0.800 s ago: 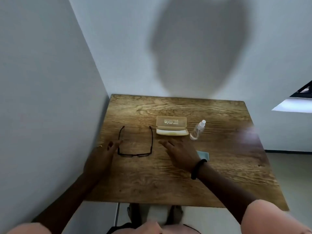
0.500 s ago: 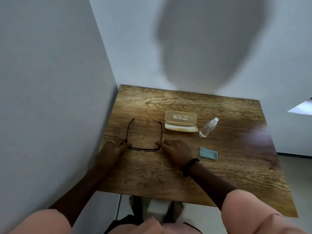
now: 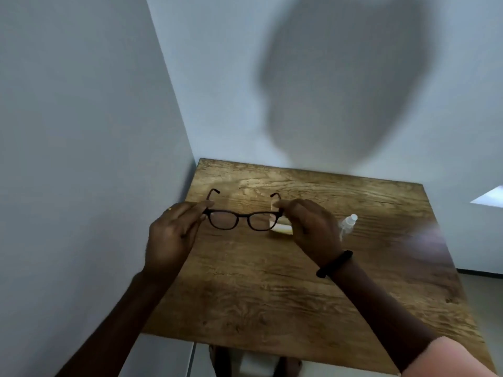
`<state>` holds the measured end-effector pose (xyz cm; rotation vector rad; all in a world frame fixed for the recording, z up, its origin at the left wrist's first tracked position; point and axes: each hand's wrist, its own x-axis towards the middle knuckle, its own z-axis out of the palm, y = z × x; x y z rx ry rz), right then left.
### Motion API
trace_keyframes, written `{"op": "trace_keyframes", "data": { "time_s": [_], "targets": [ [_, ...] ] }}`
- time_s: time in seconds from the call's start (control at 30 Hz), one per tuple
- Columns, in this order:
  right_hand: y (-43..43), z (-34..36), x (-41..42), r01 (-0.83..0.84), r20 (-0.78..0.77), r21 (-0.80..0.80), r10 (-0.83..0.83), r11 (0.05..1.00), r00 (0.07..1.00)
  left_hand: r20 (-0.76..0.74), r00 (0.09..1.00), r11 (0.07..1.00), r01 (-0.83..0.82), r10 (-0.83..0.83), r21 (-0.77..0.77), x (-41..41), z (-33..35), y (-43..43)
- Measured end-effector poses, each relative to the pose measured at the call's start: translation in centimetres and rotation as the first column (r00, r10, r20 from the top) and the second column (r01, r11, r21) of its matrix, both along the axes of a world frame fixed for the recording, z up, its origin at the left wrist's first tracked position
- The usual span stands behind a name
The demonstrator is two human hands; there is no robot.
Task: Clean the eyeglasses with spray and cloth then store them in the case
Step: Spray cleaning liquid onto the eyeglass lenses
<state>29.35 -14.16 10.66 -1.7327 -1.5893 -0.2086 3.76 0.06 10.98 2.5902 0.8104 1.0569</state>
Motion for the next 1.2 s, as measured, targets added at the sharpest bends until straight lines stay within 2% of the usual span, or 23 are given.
{"op": "trace_keyframes", "data": {
  "time_s": [0.17,0.4,0.63,0.83,1.03,1.2],
  "targets": [
    [-0.3,5.0,3.0,0.087,-0.137,0.132,-0.069,0.987,0.988,0.222,0.974,0.998,0.05,-0.041,-0.035,5.3,5.6,0.4],
    [-1.8,9.8,6.1,0.19,-0.188,0.245,-0.145,0.951,0.971,0.339,0.933,0.992,0.126,-0.118,0.0,11.2,11.2,0.6],
    [-3.7,15.4,8.4,0.233,-0.148,0.341,-0.192,0.911,0.97,0.376,0.912,0.987,0.151,-0.163,0.061,14.9,16.4,-0.3],
    [-4.7,19.2,10.1,0.233,-0.174,0.391,-0.177,0.89,0.969,0.444,0.871,0.978,0.191,-0.211,0.089,16.5,20.2,-1.0],
    [-5.3,21.0,10.5,0.245,-0.225,0.414,-0.163,0.876,0.961,0.494,0.828,0.964,0.231,-0.264,0.129,17.5,22.2,-1.4],
    [-5.9,20.7,10.0,0.287,-0.269,0.441,-0.179,0.851,0.946,0.486,0.835,0.966,0.219,-0.258,0.136,17.7,22.1,-1.6]
  ]
}}
